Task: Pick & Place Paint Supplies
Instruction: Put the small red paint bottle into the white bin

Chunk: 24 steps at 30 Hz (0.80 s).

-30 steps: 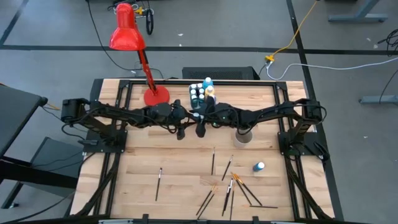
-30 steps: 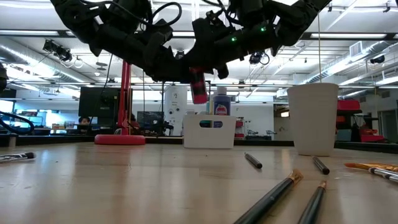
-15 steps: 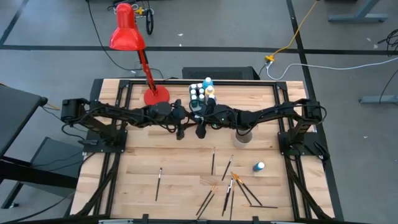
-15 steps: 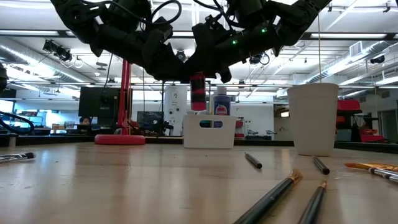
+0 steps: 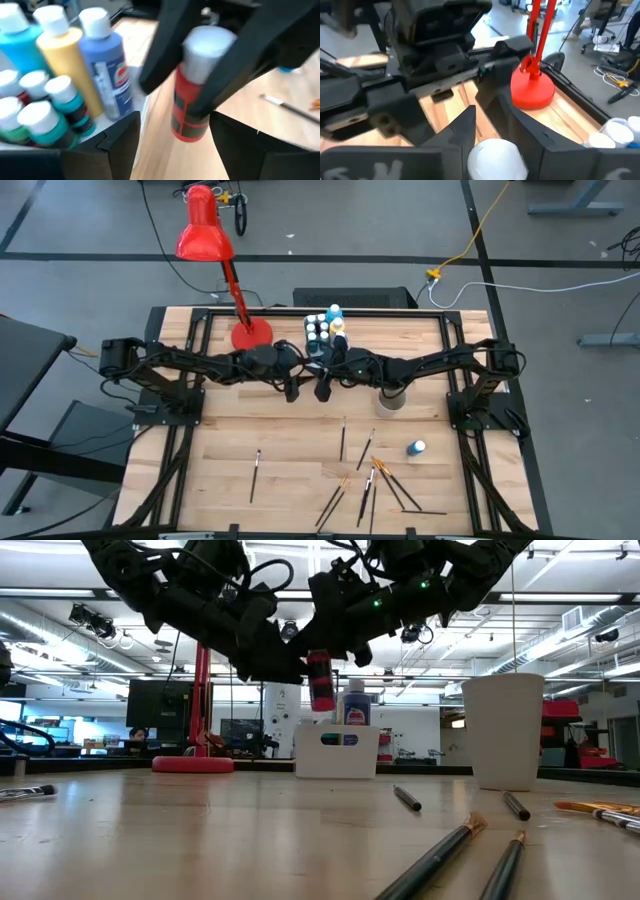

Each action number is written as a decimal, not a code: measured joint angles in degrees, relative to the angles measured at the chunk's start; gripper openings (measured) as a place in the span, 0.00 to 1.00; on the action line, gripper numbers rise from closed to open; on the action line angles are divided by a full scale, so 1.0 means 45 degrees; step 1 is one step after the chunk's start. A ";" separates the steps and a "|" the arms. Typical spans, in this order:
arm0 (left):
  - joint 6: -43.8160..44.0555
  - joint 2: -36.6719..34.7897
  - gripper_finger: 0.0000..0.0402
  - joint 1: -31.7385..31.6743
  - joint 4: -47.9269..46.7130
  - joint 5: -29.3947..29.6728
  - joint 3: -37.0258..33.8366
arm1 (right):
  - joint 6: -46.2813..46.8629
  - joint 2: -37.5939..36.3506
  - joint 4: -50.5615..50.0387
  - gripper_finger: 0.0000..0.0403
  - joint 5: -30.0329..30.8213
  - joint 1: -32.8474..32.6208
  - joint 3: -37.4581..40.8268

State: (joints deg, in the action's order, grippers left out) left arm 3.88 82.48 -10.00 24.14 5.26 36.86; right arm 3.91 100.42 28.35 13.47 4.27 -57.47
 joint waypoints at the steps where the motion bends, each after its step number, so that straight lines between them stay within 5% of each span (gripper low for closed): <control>1: 0.0000 0.0000 0.62 0.0000 0.0165 -0.0328 0.0005 | 0.0004 -0.0016 0.0133 0.25 -0.0024 -0.0019 0.0000; 16: 0.0082 0.0029 0.61 0.0146 0.1995 -0.1128 0.0005 | -0.0558 -0.0049 0.1463 0.24 -0.0598 -0.0304 -0.0005; 24: -0.0031 0.0029 0.45 0.0151 0.2124 -0.1142 0.0005 | -0.0579 -0.0063 0.1555 0.31 -0.0494 -0.0295 -0.0015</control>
State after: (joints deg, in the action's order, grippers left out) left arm 3.74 82.61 -9.32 33.69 0.12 36.88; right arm 1.30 100.14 35.35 11.25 2.94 -57.54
